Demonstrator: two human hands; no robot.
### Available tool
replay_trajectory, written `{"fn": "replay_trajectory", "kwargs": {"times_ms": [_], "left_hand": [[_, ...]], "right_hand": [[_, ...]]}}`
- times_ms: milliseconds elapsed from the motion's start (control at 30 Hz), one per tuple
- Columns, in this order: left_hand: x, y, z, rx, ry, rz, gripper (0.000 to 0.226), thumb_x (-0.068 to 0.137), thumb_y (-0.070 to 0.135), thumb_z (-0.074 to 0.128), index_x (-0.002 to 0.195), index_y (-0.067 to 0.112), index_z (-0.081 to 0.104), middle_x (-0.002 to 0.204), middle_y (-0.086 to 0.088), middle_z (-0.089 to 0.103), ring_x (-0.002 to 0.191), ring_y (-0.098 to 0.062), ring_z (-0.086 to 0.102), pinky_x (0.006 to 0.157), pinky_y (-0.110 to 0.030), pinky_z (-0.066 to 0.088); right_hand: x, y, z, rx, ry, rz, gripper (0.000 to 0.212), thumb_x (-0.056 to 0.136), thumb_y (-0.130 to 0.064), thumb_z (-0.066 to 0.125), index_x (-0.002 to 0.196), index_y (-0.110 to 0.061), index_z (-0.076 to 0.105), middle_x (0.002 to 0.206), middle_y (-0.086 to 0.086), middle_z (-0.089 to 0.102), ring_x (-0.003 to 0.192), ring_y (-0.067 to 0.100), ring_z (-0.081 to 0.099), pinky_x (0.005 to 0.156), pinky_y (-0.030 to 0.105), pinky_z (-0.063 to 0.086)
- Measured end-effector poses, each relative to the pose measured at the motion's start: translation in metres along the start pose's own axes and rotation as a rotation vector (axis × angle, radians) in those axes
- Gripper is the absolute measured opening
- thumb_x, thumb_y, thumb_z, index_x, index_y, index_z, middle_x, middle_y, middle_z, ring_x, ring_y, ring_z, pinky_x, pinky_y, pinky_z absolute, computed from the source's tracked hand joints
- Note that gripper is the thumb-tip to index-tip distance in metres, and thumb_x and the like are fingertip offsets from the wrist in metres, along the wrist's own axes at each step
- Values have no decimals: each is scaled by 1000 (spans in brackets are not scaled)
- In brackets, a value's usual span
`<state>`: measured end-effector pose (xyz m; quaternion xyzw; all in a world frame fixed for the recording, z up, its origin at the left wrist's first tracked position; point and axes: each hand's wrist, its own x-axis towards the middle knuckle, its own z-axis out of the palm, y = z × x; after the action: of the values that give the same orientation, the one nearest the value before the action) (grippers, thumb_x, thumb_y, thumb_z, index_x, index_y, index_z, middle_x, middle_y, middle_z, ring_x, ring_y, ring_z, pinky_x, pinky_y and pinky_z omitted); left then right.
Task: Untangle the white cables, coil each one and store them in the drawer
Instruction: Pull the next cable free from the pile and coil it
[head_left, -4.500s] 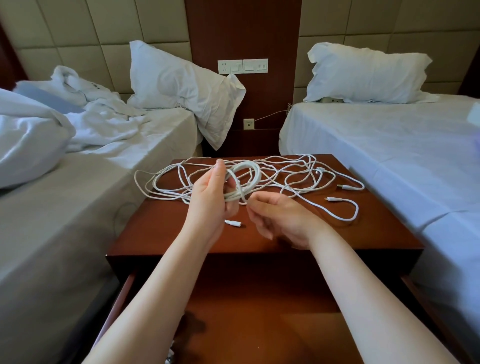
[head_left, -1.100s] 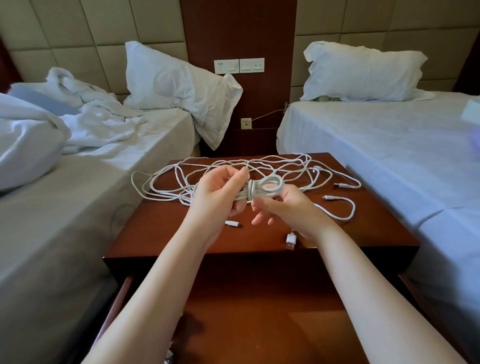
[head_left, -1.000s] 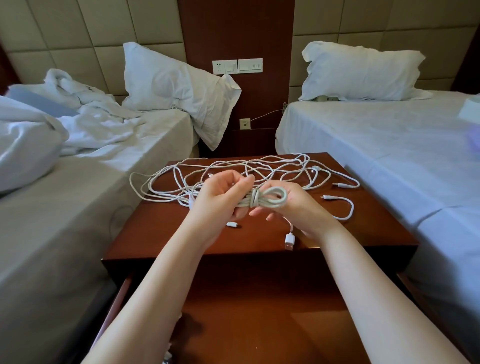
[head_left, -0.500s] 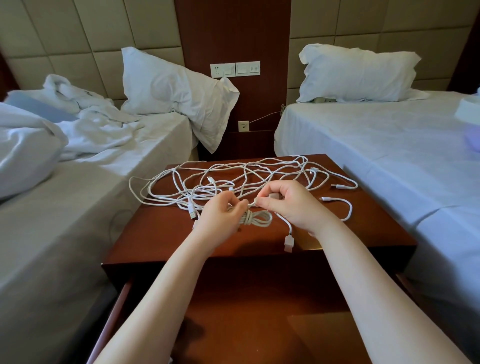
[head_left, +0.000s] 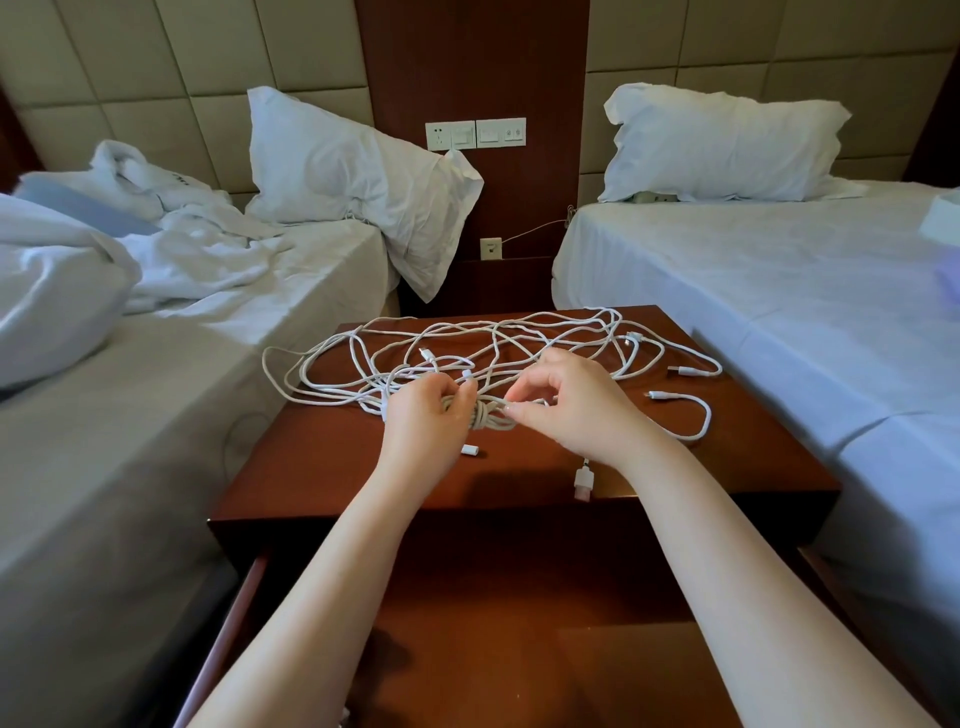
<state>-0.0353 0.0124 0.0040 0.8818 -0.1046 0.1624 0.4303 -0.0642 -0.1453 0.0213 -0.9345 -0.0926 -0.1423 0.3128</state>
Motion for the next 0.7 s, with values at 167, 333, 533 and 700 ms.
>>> {"fn": "replay_trajectory", "kwargs": {"times_ms": [167, 333, 533, 700], "left_hand": [[-3, -2, 0, 41, 15, 64, 37, 97, 28, 51, 62, 17, 46, 55, 0, 54, 52, -14, 53, 56, -21, 41], [-7, -3, 3, 141, -56, 119, 31, 100, 31, 44, 72, 17, 47, 63, -5, 63, 47, -15, 62, 59, -34, 55], [-8, 0, 1, -25, -191, 41, 26, 99, 25, 46, 75, 17, 49, 59, -6, 64, 47, -18, 65, 58, -38, 59], [-6, 3, -7, -41, -259, -3, 27, 98, 25, 49, 73, 18, 52, 56, -6, 63, 40, -13, 59, 51, -30, 55]], "right_hand": [[-4, 0, -3, -17, -34, -20, 9, 91, -28, 65, 95, -24, 72, 69, -18, 52, 66, 1, 49, 63, 18, 36], [-4, 1, -7, 160, -118, 6, 3, 92, -27, 64, 93, -28, 66, 78, -5, 63, 58, 6, 53, 60, 19, 44], [-5, 9, -8, 279, -176, 24, 10, 94, -21, 60, 90, -28, 65, 73, -3, 64, 52, 5, 55, 59, 15, 46], [-6, 10, -7, 322, -193, 0, 15, 95, -16, 59, 88, -28, 64, 73, -1, 65, 55, 7, 58, 63, 17, 50]]}}
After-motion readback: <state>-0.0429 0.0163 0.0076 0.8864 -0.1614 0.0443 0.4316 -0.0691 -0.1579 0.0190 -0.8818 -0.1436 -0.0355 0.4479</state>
